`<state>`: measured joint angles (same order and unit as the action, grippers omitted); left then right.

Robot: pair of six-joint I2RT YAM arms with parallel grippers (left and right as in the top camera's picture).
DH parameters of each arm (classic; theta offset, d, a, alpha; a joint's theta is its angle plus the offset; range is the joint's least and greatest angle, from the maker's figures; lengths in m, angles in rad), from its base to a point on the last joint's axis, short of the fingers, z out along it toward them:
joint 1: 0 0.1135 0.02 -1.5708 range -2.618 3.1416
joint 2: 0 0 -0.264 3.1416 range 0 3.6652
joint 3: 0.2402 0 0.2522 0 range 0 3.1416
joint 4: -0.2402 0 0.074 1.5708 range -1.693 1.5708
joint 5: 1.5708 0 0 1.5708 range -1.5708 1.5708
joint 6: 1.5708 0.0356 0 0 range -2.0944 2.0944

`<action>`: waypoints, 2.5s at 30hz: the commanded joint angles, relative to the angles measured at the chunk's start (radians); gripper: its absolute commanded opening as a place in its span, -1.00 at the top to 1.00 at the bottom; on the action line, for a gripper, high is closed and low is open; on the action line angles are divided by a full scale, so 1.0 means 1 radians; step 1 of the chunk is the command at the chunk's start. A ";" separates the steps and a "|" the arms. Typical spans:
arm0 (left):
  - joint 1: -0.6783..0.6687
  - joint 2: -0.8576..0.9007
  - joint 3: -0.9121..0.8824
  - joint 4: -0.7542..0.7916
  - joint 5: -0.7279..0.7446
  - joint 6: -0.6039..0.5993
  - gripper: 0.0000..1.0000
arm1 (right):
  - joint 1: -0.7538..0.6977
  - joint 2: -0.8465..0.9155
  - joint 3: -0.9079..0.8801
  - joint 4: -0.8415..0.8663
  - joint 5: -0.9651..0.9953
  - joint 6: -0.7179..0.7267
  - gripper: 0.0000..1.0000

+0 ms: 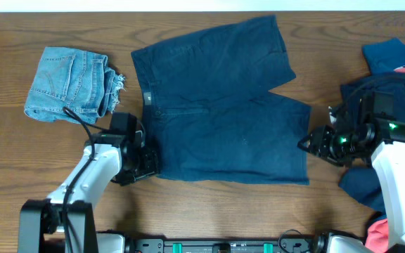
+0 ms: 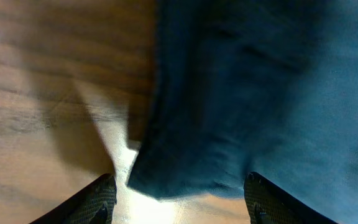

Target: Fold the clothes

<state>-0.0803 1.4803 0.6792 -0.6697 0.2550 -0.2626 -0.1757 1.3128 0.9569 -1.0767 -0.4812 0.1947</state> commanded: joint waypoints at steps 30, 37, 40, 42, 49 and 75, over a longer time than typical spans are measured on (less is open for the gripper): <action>0.002 0.099 0.065 -0.096 -0.031 -0.128 0.88 | -0.006 -0.006 -0.488 0.562 0.005 0.251 0.83; 0.002 0.003 0.134 -0.240 -0.031 -0.130 0.88 | -0.006 -0.041 -0.323 0.320 -0.003 0.208 0.98; 0.002 -0.082 0.135 -0.319 -0.032 -0.143 0.88 | -0.006 -0.076 -0.184 0.154 0.085 0.208 0.97; 0.002 -0.145 0.135 -0.380 -0.032 -0.144 0.88 | -0.006 -0.097 -0.066 0.035 0.154 0.207 0.98; 0.002 -0.378 0.147 -0.576 -0.012 -0.194 0.88 | -0.007 -0.111 0.349 -0.269 0.283 0.167 0.98; 0.002 -0.336 0.313 -0.534 -0.203 -0.248 0.88 | 0.017 0.238 0.610 -0.089 0.219 0.241 0.98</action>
<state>-0.0952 1.0870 0.9974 -1.1995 0.3470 -0.5014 -0.1467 1.4773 1.5566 -1.2243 -0.4007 0.4282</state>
